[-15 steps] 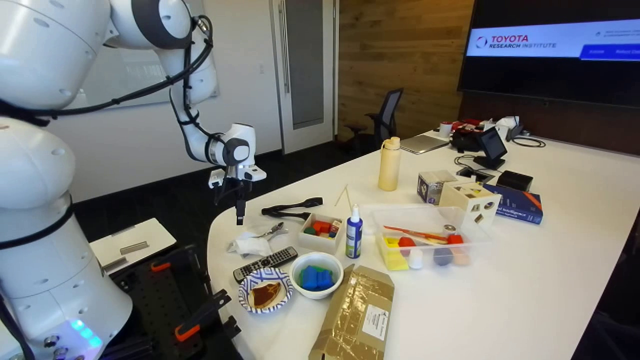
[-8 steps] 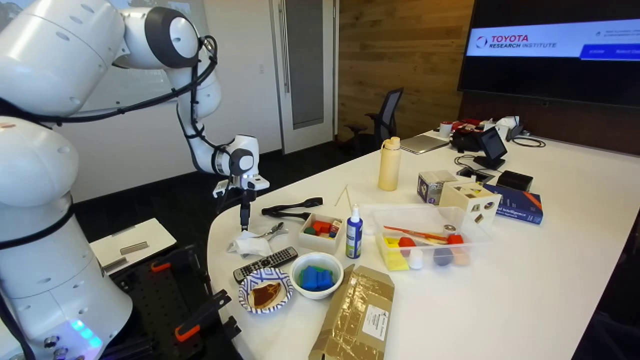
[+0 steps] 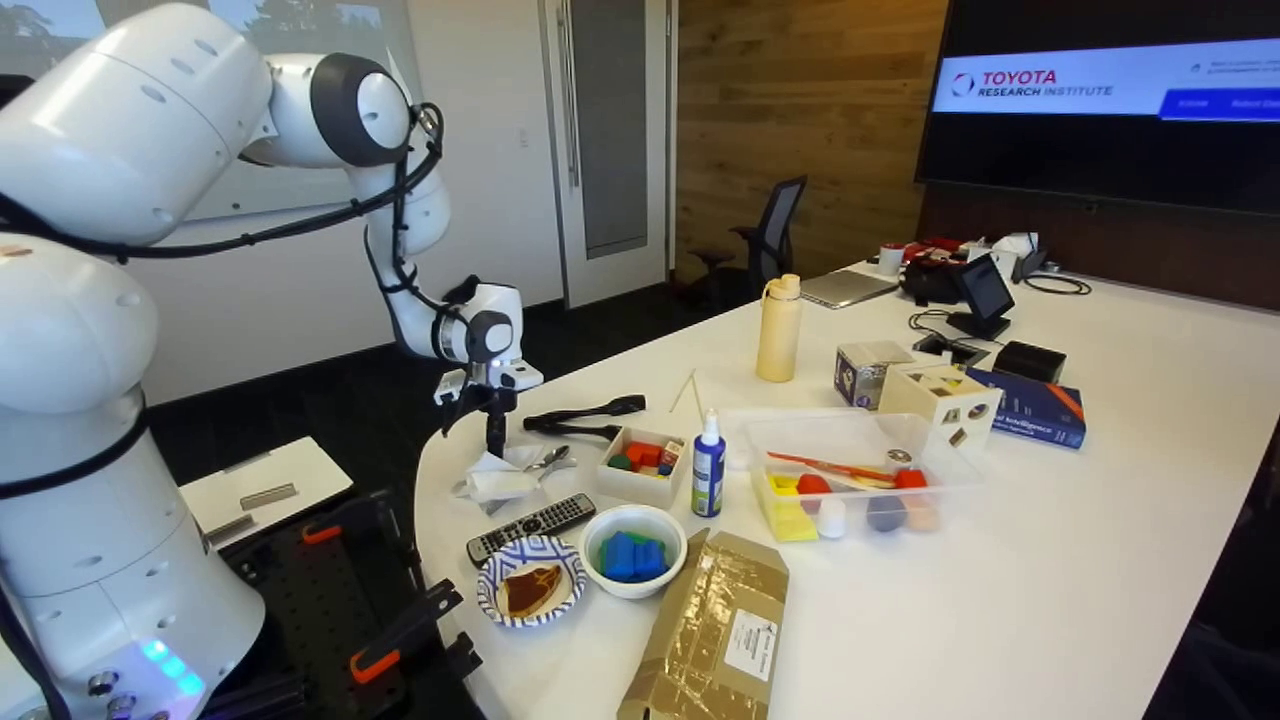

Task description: Use the white napkin to wipe the grey remote control.

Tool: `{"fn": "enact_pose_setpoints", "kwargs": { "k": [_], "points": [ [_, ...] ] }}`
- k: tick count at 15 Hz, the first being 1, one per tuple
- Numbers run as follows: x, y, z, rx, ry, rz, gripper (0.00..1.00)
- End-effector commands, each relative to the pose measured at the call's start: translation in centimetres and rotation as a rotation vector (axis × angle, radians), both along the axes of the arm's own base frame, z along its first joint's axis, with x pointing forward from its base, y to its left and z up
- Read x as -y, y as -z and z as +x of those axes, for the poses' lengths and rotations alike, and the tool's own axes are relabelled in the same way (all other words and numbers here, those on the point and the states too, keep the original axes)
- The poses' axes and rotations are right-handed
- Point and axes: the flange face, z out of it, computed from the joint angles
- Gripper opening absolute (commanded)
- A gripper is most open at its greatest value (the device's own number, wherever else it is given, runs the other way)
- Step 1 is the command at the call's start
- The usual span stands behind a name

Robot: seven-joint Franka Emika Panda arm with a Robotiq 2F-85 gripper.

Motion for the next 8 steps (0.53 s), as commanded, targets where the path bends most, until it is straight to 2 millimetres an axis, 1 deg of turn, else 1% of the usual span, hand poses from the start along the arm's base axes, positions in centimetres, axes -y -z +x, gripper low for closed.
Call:
{"fn": "enact_pose_setpoints", "kwargs": {
  "k": [1,2,3,4,5,8],
  "points": [
    [-0.7,-0.4,0.9,0.023,0.001,-0.014,0.28],
    [-0.8,-0.8,1.2,0.032,0.001,-0.008,0.21],
    [-0.9,-1.6,1.4,0.047,0.001,0.001,0.12],
    [-0.9,-2.4,1.6,0.060,0.001,0.008,0.05],
    [-0.8,-3.6,1.8,0.074,0.000,0.019,0.00],
    [-0.6,-6.7,2.4,0.115,-0.007,0.056,0.00]
  ]
}}
